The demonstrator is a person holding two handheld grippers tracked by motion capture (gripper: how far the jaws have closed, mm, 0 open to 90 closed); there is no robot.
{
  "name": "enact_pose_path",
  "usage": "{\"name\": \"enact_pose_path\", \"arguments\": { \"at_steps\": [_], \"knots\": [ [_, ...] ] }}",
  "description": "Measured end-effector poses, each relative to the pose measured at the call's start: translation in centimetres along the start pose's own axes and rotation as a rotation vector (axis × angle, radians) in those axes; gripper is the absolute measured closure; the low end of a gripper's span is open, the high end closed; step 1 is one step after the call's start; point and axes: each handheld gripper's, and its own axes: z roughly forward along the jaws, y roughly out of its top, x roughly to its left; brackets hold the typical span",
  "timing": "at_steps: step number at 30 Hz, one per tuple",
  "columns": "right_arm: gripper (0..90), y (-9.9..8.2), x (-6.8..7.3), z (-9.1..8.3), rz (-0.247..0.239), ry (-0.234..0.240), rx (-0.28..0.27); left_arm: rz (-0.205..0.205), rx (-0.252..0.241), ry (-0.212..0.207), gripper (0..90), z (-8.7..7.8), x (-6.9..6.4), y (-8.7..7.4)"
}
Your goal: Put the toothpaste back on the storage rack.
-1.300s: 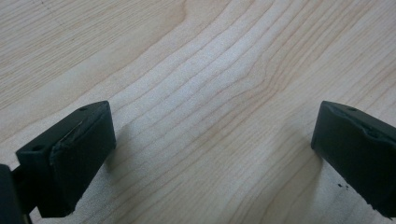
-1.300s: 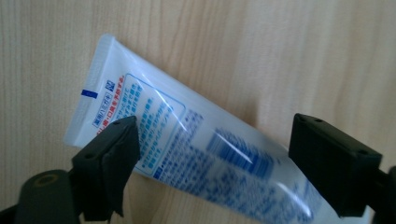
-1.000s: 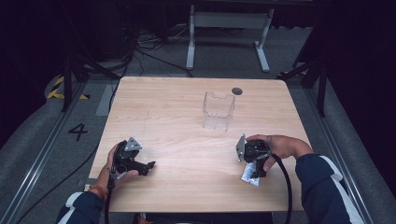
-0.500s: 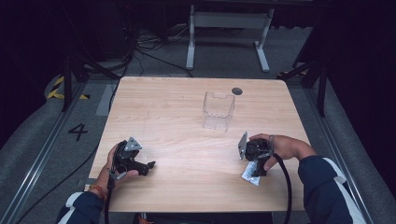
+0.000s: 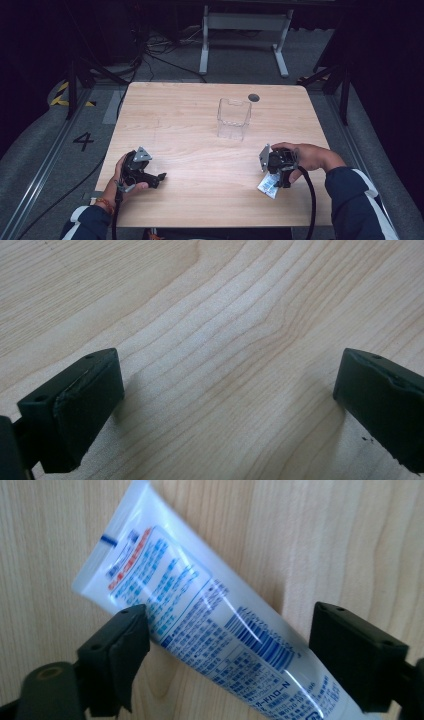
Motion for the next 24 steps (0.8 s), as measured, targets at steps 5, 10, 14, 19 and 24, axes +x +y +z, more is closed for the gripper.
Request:
{"name": "enact_pose_path", "arguments": {
  "at_steps": [5, 10, 14, 19, 24],
  "knots": [
    [13.3, -0.5, 0.1, 0.4, 0.014, 0.014, 0.009, -0.001, -0.003, -0.002, 0.3, 0.0, 0.0, 0.0],
    [13.3, -0.9, 0.2, 0.7, 0.044, 0.035, 0.012, 0.0, -0.002, -0.002, 0.3, 0.0, 0.0, 0.0],
    [16.1, -1.6, 0.2, 0.6, 0.106, 0.024, -0.013, 0.002, -0.001, 0.001, 0.3, 0.0, 0.0, 0.0],
    [28.9, -2.4, 0.7, 1.2, 0.122, -0.012, 0.022, 0.0, -0.004, -0.001, 0.4, 0.0, 0.0, 0.0],
    [25.6, -2.4, 0.7, 1.2, 0.144, -0.013, -0.018, 0.0, -0.003, -0.001, 0.3, 0.0, 0.0, 0.0]
  ]
}}
